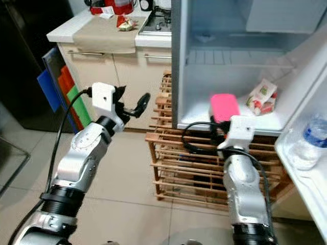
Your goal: Restocking fridge
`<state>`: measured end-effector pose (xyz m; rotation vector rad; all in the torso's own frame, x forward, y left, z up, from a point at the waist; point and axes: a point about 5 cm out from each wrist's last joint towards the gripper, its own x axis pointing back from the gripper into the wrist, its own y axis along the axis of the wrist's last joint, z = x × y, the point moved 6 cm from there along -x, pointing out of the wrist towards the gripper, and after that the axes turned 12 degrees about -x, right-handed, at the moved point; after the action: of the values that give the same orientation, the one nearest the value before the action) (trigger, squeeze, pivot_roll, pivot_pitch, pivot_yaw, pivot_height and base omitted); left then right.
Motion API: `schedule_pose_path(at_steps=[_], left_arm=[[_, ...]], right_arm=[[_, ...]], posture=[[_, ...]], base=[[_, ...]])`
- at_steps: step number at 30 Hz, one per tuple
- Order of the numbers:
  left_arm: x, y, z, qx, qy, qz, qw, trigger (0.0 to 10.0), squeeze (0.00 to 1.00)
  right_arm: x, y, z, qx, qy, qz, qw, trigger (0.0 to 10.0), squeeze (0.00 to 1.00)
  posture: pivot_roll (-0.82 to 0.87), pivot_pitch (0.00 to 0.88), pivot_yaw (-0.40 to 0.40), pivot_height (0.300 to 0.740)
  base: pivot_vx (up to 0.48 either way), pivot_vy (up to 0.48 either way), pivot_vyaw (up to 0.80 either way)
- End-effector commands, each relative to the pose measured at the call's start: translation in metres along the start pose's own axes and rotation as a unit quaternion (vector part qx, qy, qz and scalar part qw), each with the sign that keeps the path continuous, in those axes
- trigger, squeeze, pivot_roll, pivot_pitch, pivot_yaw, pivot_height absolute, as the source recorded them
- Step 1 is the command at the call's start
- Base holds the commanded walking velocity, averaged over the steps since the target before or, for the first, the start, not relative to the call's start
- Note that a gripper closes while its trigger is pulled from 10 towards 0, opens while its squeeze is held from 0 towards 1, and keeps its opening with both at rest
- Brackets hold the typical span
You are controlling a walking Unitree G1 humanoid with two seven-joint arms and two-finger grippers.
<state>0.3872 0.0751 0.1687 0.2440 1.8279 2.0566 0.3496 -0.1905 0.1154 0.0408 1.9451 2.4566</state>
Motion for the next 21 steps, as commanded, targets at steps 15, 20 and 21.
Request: schedule_pose_path(at_steps=[15, 20, 21], left_arm=[[-0.001, 0.000, 0.002, -0.003, 0.021, -0.002, 1.000, 10.0, 0.00], [-0.003, 0.003, -0.001, -0.004, 0.014, -0.006, 1.000, 10.0, 0.00], [-0.003, 0.006, -0.006, -0.006, 0.003, -0.011, 1.000, 10.0, 0.00]], right_arm=[[-0.019, 0.000, 0.009, 0.028, 0.021, 0.006, 0.999, 0.0, 0.00], [-0.022, 0.000, 0.014, 0.026, 0.023, 0.003, 0.999, 0.0, 0.00], [-0.022, -0.003, 0.018, 0.027, 0.026, 0.006, 0.999, 0.0, 0.00]], posture=[[-0.05, 0.000, 0.031, 0.740], [-0.05, 0.000, 0.042, 0.740], [-0.05, 0.000, 0.045, 0.740]], base=[[0.074, -0.060, 0.00], [0.000, 0.000, 0.00], [0.000, 0.000, 0.00]])
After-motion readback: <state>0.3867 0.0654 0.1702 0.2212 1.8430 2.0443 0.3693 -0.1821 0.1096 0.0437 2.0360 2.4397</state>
